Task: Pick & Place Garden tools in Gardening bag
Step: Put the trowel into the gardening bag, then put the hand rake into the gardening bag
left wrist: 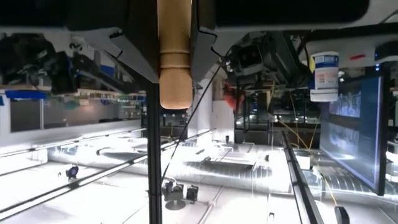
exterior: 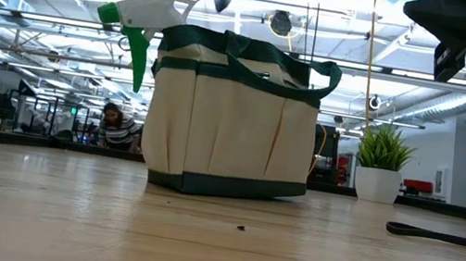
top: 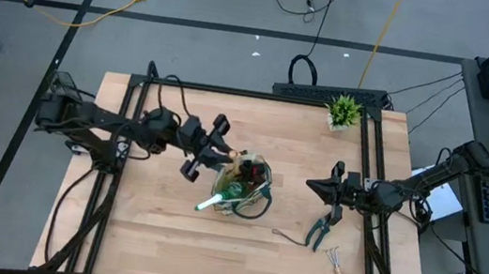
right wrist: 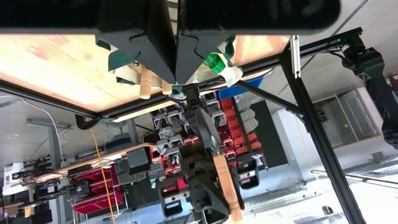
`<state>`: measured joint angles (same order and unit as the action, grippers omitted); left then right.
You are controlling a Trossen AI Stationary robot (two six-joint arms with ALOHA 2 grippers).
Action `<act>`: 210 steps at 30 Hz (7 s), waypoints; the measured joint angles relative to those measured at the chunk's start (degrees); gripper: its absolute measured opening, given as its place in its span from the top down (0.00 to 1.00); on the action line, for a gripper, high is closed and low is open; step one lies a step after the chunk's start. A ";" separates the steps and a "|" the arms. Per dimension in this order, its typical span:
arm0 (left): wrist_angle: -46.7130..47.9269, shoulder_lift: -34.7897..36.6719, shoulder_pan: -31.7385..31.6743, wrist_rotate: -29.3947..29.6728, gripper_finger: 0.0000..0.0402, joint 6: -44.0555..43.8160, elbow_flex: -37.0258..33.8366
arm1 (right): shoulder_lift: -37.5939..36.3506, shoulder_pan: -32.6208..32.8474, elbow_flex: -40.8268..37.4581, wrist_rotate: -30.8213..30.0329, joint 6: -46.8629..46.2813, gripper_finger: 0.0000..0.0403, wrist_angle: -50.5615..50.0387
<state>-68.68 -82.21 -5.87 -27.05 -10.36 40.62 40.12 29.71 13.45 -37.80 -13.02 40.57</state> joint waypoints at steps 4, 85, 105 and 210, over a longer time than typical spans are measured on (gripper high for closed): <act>-0.77 -1.83 -0.51 -1.59 0.85 1.16 0.00 | 0.01 0.00 0.00 -1.36 -0.18 1.00 -0.06; -16.56 -21.32 -11.11 -13.70 0.57 -14.26 -5.09 | 0.02 -0.26 0.00 -3.12 -5.83 1.00 -0.12; -19.01 -9.79 -12.41 -13.45 0.41 -21.58 -4.79 | 0.02 -0.26 0.00 -3.11 -5.52 1.00 -0.12; 73.47 30.59 1.03 3.15 0.41 5.12 -4.76 | 30.97 29.07 31.82 46.99 -113.68 0.54 -67.61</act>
<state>4.79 -51.62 -4.84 -23.90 -5.24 35.86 71.09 58.78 45.27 9.19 -126.69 -27.04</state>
